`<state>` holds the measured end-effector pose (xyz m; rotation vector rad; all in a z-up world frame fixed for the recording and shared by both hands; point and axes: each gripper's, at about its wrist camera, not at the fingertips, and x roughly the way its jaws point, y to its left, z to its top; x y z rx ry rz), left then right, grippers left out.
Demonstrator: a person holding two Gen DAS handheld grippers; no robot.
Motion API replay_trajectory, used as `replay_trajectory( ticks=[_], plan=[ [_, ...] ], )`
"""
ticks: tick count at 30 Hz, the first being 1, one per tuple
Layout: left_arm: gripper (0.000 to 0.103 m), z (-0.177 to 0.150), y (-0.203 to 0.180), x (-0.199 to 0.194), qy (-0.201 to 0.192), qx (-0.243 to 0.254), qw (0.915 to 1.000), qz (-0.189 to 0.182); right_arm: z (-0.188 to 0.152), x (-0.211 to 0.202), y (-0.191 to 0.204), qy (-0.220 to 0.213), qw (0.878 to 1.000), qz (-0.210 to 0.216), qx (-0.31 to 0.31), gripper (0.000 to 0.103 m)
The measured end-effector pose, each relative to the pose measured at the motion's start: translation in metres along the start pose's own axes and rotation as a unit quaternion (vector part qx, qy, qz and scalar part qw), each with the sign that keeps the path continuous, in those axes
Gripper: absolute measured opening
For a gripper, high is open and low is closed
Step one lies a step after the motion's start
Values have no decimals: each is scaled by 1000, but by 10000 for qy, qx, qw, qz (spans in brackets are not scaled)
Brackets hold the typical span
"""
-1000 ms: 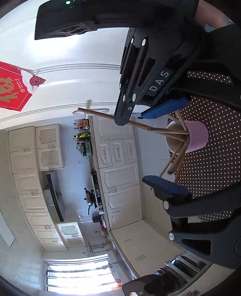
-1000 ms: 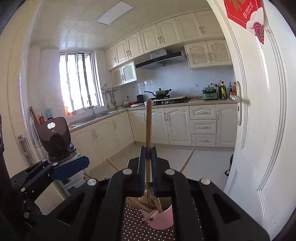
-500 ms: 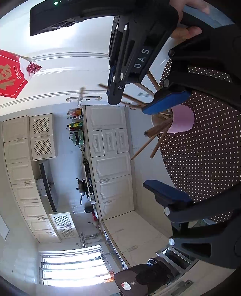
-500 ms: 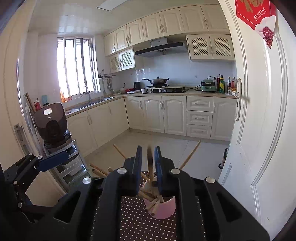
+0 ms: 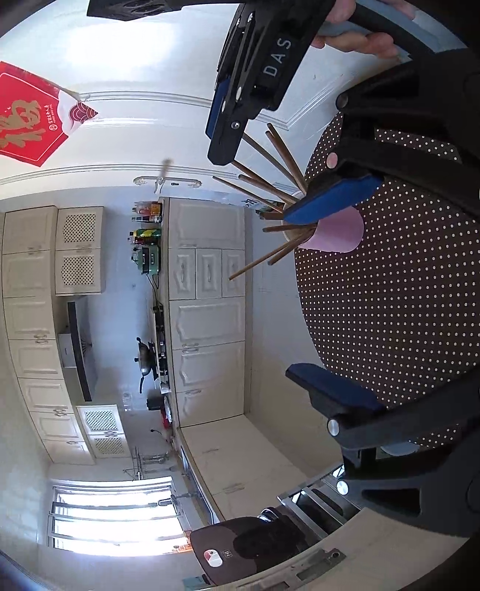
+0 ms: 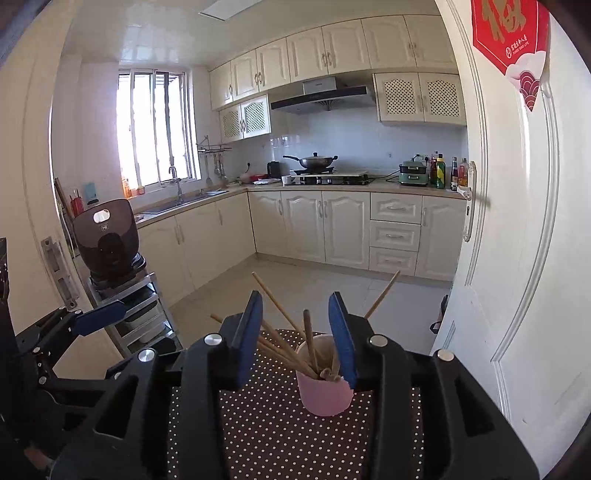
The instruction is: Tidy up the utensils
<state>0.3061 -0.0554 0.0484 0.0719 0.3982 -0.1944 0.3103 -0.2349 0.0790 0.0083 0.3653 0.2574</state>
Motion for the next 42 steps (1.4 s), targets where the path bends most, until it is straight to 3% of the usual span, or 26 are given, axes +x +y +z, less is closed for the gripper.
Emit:
replay_trajectory(
  ticks=[7, 15, 21, 23, 25, 27, 35, 42],
  plan=[
    [78, -11, 9, -35, -160, -77, 9998, 46, -24, -37, 22, -66, 9992, -9, -394, 38],
    [87, -31, 9, -104, -791, -219, 9966, 39, -56, -87, 47, -330, 9975, 48, -628, 46],
    [91, -53, 3, -156, -1206, -63, 9925, 163, -82, -131, 63, -650, 9959, 77, -626, 66],
    [91, -59, 1, -169, -1230, -29, 9921, 245, -88, -141, 69, -757, 9947, -97, -696, 72],
    [91, -66, -2, -181, -1255, 0, 9917, 279, -94, -151, 74, -797, 9940, -142, -738, 87],
    [91, -73, -2, -192, -1303, -19, 9909, 327, -103, -164, 80, -902, 9934, -168, -691, 92],
    [94, -100, -8, -243, -1714, -120, 9835, 558, -130, -200, 100, -1248, 9883, -405, -784, 95],
    [95, -119, -16, -264, -1861, -130, 9790, 824, -141, -229, 96, -1691, 9824, -644, -467, 95]
  ],
)
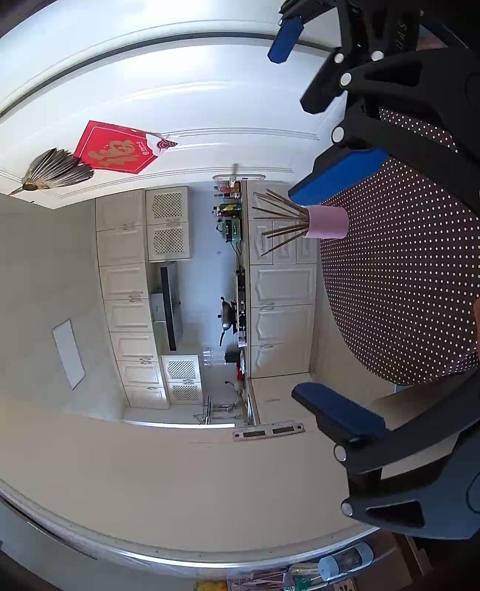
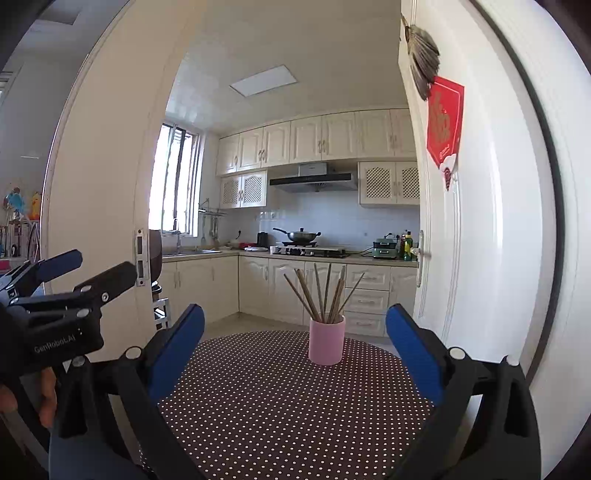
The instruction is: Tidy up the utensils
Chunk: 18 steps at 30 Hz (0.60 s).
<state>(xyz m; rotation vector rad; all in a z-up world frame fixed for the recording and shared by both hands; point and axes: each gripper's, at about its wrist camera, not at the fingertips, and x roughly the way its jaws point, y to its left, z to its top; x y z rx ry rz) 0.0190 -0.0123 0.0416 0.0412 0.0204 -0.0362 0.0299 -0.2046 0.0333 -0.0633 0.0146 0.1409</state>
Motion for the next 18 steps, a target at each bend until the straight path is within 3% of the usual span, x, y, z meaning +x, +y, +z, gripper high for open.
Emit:
replay_trajectory(
  ticks=[3, 6, 18],
  plan=[
    [96, -9, 0, -9, 12, -102, 9999, 118, -2, -6, 3, -60, 9999, -109, -78, 95],
    [96, -13, 1, -14, 29, -211, 9998, -41, -6, -10, 7, -71, 10000, 29, -19, 95],
    [96, -21, 0, -18, 8, -145, 9999, 39, -12, -18, 17, -86, 9999, 16, -55, 95]
  ],
)
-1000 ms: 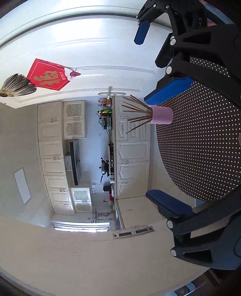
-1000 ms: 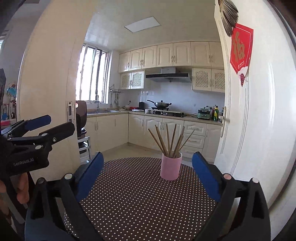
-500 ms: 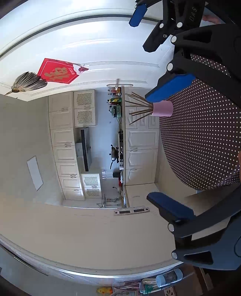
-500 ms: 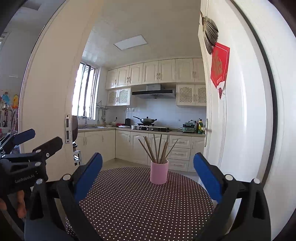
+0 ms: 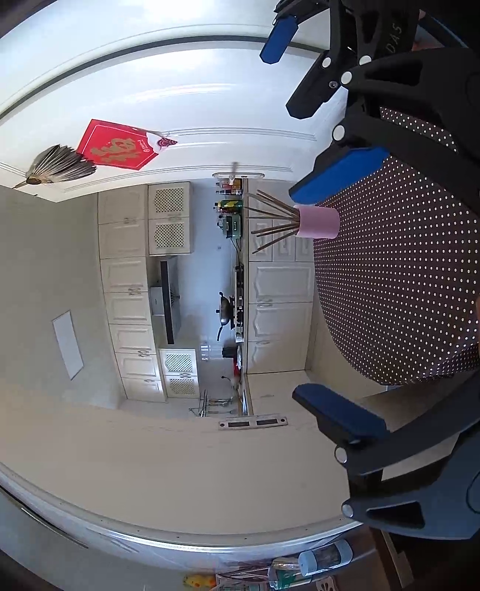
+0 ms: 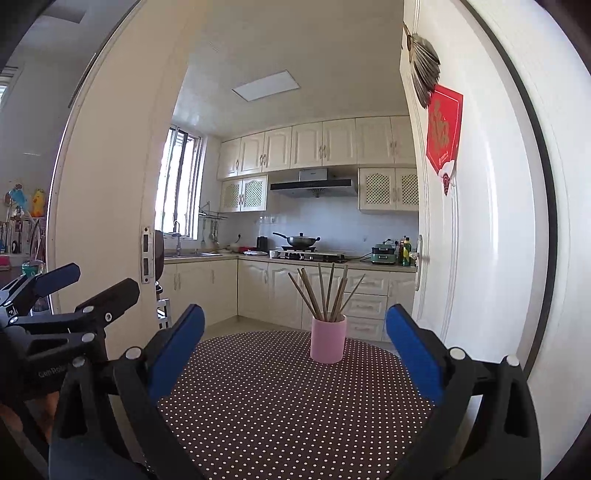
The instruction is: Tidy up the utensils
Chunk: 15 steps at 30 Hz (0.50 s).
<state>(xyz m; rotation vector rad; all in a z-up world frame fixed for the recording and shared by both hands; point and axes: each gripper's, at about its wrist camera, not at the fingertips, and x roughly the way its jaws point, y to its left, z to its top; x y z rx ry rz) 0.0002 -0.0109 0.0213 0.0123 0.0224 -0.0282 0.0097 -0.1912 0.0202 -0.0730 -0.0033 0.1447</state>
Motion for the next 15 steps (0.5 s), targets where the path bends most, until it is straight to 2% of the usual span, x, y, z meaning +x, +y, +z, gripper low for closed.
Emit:
replay_trajectory(
  ticks=[15],
  plan=[
    [96, -5, -5, -2, -116, 52, 9999, 80, -3, -3, -2, 29, 9999, 37, 101, 95]
  ],
)
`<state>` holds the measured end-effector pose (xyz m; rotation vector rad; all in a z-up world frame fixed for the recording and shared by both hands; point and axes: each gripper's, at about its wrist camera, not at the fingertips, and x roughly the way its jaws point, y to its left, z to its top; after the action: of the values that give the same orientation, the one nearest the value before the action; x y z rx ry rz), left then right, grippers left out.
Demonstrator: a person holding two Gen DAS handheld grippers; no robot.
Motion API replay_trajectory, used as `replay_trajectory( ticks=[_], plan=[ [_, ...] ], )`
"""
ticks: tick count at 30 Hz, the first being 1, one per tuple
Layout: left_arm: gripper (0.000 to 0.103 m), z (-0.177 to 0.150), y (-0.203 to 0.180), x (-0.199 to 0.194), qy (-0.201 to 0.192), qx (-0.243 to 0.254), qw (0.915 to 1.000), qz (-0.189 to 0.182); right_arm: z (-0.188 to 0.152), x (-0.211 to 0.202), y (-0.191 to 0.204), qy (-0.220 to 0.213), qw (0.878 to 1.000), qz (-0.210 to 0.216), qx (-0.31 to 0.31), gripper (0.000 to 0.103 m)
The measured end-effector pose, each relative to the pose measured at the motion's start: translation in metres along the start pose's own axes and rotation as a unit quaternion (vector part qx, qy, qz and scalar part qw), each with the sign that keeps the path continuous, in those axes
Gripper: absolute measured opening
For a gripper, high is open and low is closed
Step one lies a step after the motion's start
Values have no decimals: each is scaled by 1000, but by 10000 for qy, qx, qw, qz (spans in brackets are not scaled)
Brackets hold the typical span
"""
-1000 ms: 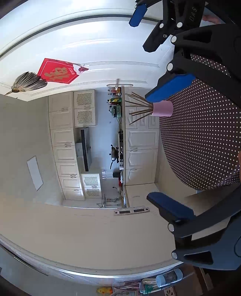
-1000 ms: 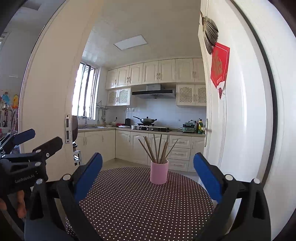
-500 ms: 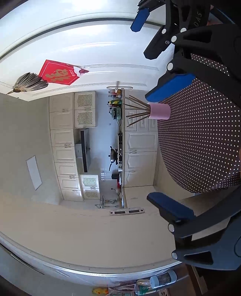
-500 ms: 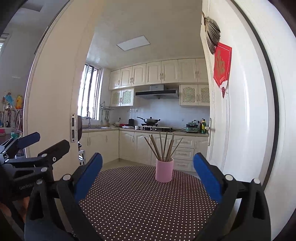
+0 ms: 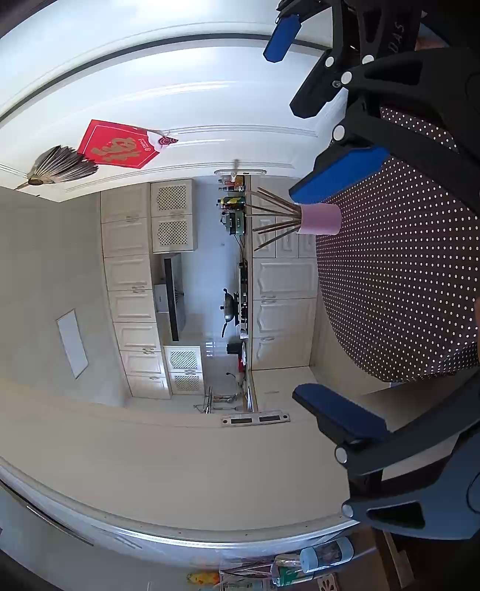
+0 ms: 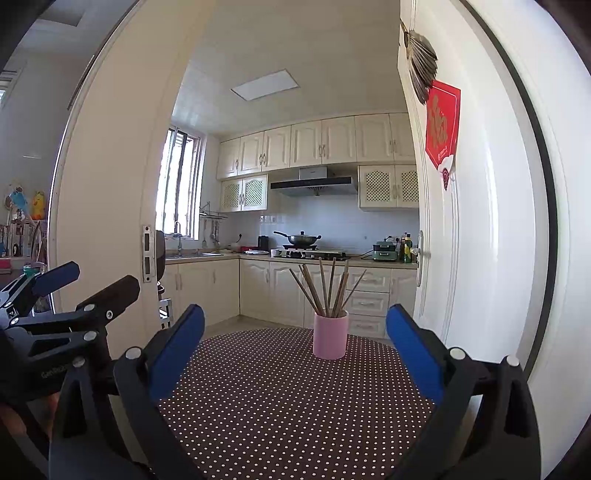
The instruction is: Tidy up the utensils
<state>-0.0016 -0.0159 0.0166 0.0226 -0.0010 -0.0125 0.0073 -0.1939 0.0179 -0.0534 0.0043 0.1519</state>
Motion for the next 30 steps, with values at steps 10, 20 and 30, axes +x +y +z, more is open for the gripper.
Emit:
replay_trajectory(
  ticks=[10, 20, 30],
  plan=[
    [96, -3, -2, -4, -65, 44, 9999, 92, -3, -1, -1, 47, 10000, -12, 31, 95],
    [96, -3, -2, -6, -74, 75, 9999, 91, -4, -3, 0, 77, 10000, -19, 46, 95],
    [96, -3, -1, -5, -34, 52, 9999, 93, -5, -2, 2, 108, 9999, 7, 57, 95]
  ],
)
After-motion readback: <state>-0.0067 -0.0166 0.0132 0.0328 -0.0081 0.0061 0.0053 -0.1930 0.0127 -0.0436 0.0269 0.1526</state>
